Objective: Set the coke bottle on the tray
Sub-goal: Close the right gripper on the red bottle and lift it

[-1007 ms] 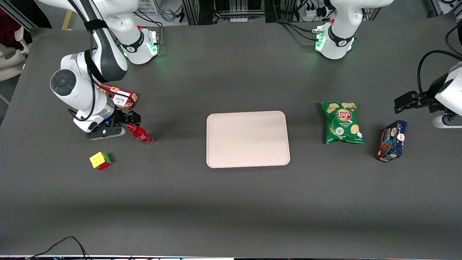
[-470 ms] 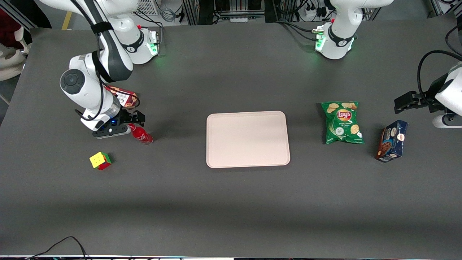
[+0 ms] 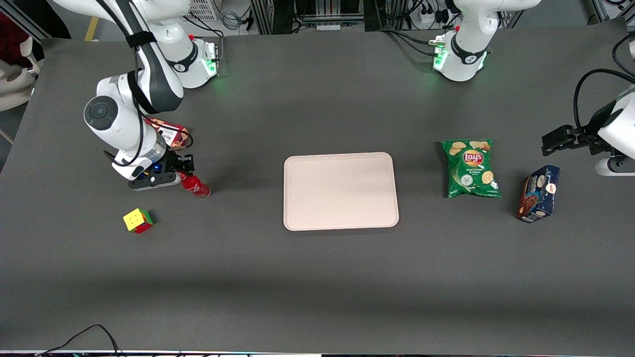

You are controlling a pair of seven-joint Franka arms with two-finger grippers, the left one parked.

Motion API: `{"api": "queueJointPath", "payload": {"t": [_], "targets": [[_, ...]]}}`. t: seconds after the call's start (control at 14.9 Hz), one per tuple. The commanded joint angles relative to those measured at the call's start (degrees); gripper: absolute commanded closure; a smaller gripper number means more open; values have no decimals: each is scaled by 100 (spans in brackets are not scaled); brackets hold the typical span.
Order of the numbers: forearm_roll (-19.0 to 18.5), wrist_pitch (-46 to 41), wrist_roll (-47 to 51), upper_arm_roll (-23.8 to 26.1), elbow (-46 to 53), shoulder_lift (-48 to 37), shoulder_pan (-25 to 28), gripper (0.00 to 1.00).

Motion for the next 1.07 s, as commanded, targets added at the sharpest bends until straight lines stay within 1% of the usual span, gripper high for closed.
{"api": "queueJointPath", "payload": {"t": [0.0, 0.07, 0.13, 0.4, 0.54, 0.67, 0.87, 1.01], "targets": [[29, 197, -27, 8, -49, 0, 11, 85], [29, 197, -27, 8, -49, -8, 11, 97], [29, 197, -27, 8, -49, -17, 19, 100], [29, -31, 17, 16, 12, -297, 20, 100], [29, -635, 52, 130, 266, -543, 20, 100], [29, -1460, 52, 209, 757, -755, 20, 100], [38, -2840, 70, 376, 1863, -799, 20, 100], [38, -3483, 262, 578, 2497, -782, 20, 100]]}}
